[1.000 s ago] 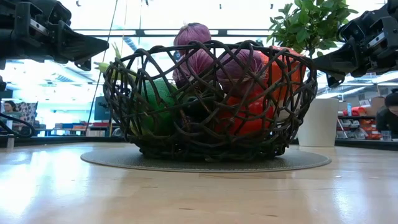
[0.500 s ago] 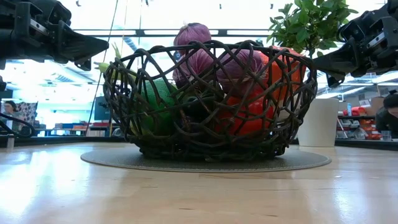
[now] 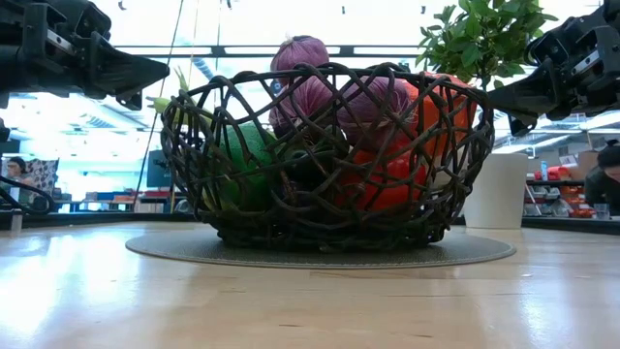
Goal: Build produce basket
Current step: Return to Home Position
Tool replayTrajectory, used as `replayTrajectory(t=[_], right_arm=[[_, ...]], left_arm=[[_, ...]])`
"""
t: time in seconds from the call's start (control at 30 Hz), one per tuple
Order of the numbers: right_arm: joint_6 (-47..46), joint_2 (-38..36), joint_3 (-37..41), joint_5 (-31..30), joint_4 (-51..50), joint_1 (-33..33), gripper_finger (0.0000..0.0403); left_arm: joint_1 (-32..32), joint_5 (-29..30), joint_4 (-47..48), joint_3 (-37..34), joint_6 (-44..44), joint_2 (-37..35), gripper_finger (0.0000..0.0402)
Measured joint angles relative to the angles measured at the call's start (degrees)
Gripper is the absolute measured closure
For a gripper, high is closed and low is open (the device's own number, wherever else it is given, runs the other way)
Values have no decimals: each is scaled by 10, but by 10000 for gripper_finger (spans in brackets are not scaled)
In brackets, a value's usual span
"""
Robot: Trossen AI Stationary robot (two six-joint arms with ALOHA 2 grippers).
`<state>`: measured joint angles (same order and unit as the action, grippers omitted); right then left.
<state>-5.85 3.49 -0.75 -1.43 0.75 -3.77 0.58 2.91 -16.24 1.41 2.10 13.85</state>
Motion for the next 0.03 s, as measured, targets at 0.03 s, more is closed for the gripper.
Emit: replayTrajectory(t=[0.03], right_arm=[[0, 0, 0, 0, 0, 0, 386]], left_arm=[[0, 0, 0, 0, 0, 0, 374]])
